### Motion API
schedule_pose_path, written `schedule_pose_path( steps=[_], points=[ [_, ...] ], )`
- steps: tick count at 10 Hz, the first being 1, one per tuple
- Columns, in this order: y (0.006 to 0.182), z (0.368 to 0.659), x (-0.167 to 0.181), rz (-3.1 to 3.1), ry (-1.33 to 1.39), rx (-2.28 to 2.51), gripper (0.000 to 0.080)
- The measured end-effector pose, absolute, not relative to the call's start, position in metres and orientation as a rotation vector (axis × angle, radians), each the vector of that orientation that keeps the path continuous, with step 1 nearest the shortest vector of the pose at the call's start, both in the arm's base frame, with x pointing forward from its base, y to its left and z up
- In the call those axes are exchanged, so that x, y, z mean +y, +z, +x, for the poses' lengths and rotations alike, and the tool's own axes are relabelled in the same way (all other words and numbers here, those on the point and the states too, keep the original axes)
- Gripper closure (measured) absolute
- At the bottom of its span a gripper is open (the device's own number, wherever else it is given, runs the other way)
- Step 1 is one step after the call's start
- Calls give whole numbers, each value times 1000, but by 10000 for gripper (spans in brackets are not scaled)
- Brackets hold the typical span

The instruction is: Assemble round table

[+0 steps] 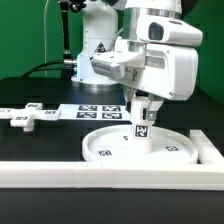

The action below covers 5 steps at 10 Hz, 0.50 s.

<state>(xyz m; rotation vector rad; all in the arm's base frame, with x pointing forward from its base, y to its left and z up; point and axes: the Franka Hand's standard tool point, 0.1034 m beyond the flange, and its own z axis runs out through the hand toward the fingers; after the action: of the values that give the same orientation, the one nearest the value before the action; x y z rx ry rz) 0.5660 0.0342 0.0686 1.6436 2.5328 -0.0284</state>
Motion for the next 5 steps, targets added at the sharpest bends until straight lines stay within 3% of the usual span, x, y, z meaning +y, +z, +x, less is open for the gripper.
schedule_pose_path(
  steps=[5],
  points=[
    [68,566,33,1769,-29,2453,391]
  ],
)
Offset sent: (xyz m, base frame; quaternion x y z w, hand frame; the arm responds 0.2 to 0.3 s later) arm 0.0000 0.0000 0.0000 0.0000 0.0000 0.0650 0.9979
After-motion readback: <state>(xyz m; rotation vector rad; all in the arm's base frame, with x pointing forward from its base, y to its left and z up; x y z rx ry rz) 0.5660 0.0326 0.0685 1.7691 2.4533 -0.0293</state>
